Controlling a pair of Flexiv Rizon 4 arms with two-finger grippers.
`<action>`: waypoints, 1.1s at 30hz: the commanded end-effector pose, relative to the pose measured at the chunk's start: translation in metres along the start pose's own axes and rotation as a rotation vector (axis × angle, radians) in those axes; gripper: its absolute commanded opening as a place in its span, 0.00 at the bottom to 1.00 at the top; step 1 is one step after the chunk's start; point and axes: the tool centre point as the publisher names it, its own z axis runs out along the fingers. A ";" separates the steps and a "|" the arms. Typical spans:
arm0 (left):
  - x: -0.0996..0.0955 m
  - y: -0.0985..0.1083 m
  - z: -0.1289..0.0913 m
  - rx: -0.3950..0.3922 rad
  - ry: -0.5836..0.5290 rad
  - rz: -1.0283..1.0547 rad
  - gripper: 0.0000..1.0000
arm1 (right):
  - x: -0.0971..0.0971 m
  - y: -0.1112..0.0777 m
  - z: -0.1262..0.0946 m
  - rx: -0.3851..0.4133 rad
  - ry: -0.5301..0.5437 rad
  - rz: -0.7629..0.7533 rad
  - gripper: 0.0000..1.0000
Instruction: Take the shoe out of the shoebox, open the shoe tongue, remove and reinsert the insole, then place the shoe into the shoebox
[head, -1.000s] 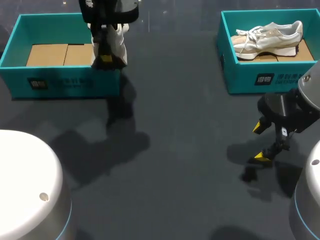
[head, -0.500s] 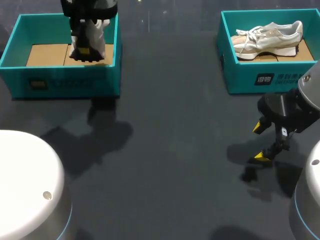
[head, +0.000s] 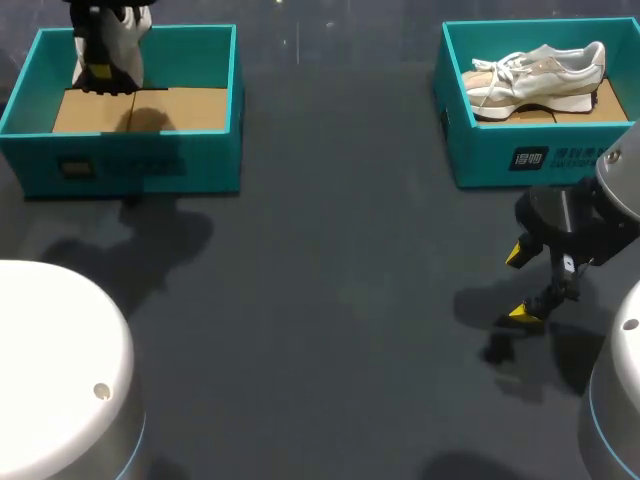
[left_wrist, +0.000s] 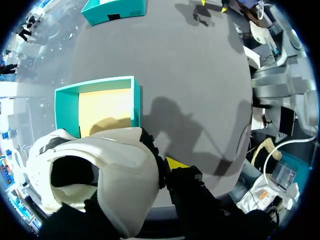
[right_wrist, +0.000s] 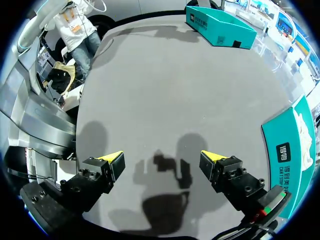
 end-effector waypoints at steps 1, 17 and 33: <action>-0.001 0.002 -0.001 0.003 -0.001 0.006 0.00 | 0.002 0.000 0.000 0.001 -0.003 0.000 1.00; -0.077 0.095 0.012 0.012 -0.030 0.136 0.00 | 0.002 0.000 0.000 0.001 -0.003 0.000 1.00; -0.113 0.122 0.030 0.051 -0.038 0.144 0.00 | 0.002 0.000 0.000 0.001 -0.003 0.000 1.00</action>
